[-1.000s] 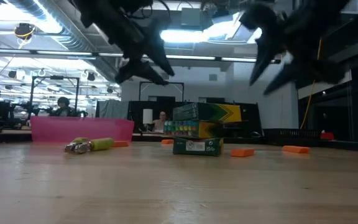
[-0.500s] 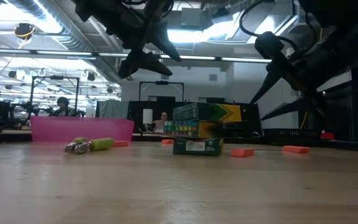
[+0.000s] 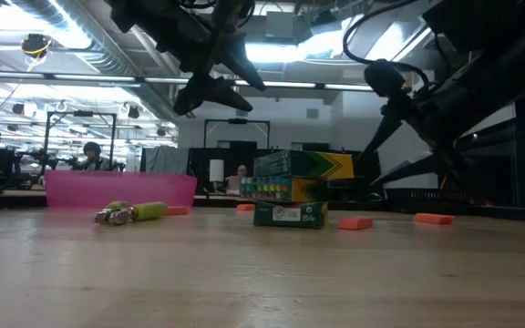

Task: Pick & Place School Supplies
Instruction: Put the yellow crayon box into the pink bin

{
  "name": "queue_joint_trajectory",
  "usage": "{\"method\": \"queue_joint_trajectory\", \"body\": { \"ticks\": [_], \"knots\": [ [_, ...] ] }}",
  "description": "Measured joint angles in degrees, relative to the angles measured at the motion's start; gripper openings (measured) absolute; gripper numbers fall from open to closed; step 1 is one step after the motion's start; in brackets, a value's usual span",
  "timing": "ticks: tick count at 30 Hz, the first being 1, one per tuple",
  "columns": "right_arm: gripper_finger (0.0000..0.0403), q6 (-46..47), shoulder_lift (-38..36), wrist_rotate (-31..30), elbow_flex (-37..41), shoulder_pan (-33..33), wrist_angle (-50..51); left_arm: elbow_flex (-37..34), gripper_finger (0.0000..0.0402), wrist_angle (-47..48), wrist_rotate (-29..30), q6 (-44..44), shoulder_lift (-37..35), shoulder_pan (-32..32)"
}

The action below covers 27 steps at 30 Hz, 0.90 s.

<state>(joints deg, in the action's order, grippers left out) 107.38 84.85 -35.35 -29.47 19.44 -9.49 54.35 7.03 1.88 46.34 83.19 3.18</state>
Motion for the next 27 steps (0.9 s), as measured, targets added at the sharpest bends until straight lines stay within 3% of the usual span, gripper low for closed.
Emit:
{"method": "queue_joint_trajectory", "body": {
  "ticks": [12,27],
  "knots": [
    [0.0147,-1.77,1.04,-0.28,0.0,-1.09,-3.26,0.0,0.0164,0.02,-0.02,-0.56,0.01,0.0],
    [0.0033,-4.88,1.04,-0.47,0.0,-1.4,-5.49,0.0,0.0163,0.02,-0.01,-1.64,0.01,-0.02]
  ]
}}
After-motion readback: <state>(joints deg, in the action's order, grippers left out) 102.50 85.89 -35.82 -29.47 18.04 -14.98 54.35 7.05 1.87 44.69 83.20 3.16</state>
